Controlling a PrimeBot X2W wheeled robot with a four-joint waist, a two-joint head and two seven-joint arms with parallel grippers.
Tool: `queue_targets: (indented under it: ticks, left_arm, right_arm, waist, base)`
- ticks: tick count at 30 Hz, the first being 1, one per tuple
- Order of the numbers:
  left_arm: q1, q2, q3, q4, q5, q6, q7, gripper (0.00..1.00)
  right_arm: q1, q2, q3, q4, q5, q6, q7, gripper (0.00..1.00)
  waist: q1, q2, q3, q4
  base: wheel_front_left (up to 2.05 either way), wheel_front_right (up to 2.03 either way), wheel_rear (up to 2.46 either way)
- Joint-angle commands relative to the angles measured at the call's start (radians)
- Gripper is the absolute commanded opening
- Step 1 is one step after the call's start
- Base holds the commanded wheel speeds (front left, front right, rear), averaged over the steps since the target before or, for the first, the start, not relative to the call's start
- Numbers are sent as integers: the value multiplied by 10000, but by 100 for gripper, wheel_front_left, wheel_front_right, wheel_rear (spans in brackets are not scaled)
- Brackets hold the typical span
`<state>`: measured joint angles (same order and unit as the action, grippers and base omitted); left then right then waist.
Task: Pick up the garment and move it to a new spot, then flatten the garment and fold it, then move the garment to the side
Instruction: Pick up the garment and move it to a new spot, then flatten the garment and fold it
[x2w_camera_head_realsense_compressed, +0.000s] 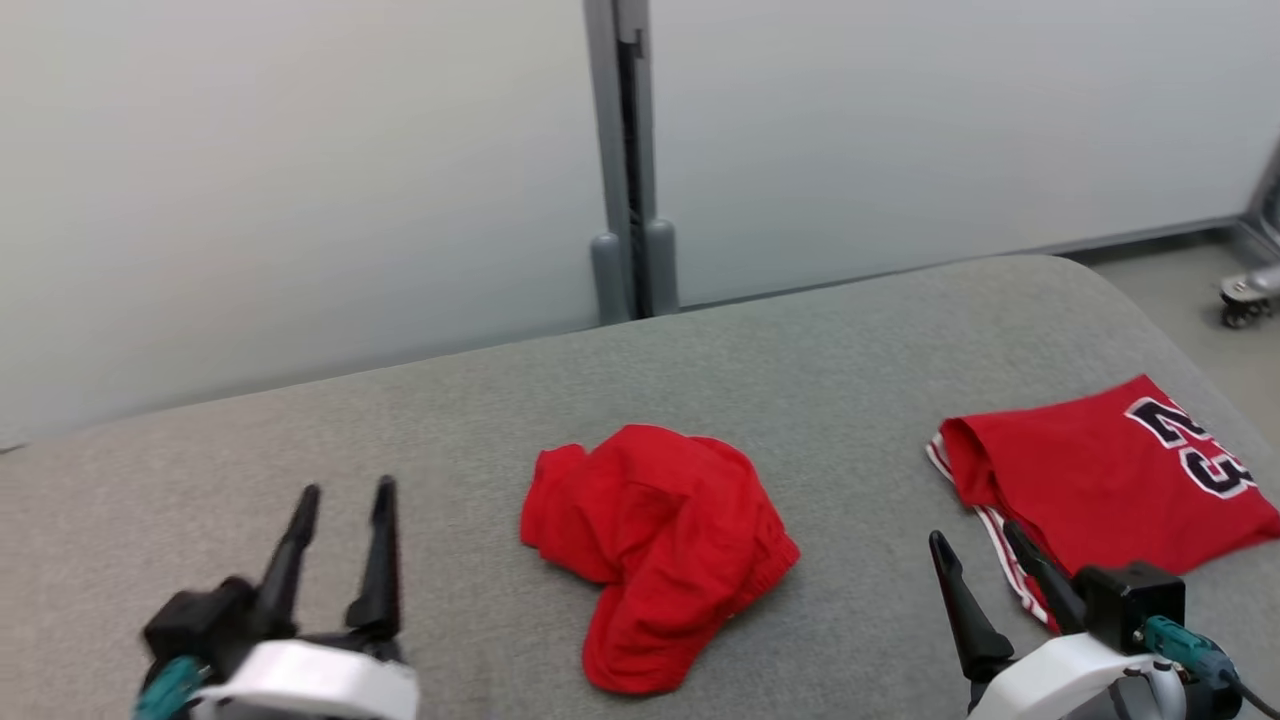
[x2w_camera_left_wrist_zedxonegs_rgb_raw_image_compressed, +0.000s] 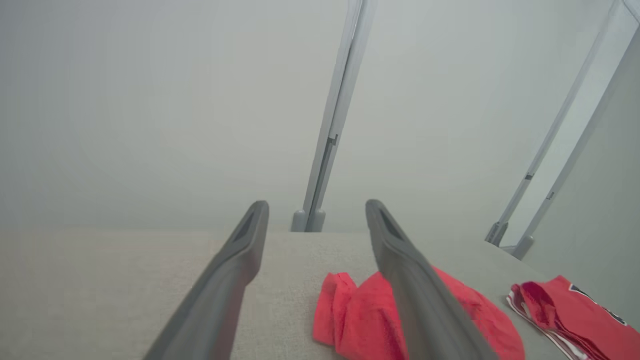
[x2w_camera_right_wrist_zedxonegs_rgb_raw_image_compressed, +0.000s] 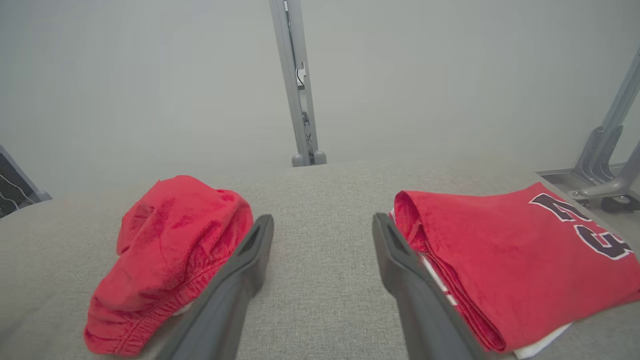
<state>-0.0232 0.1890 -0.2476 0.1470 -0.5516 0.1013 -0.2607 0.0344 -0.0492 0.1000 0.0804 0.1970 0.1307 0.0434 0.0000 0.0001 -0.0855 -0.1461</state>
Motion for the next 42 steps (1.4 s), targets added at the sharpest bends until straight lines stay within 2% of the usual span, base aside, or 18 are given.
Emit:
queue_targets:
  ticks: [1,5,8,12,17,25,42]
  left_arm:
    - [458,71,322,-136,119,-14,-40,100]
    - [1450,466,1006,-455,657,-121,-48,100]
    - [1916,660,1121,-333,864,-58,-49,100]
    - [2394,1044,850,-158,1211,35,427,100]
    - [2665,1050,752,-483,1137,136,786,100]
    - [2688,1071,784,-948,903,152,1056,100]
    - [2787,1116,643,-1289,805,338,1382,100]
  right_arm:
    - [129,-101,-52,83,9,4,-64,100]
    - [110,-89,-172,182,-82,4,-98,100]
    - [94,-78,-191,232,-105,4,-16,100]
    - [184,-70,-384,418,-137,4,342,100]
    - [371,-60,-668,548,-98,4,885,100]
    - [492,-42,-1032,296,-215,4,995,100]
    - [344,-36,-691,282,44,4,772,100]
  waist:
    - [0,-1,-246,424]
    - [0,-1,-373,884]
    - [0,-1,-423,1074]
    - [0,-1,-499,1421]
    - [0,-1,-508,1644]
    - [0,-1,-350,1568]
    - [0,-1,-112,1384]
  base:
    - [0,0,0]
    - [0,0,0]
    - [0,0,0]
    - [0,0,0]
    - [0,0,0]
    - [0,0,0]
    - [0,0,0]
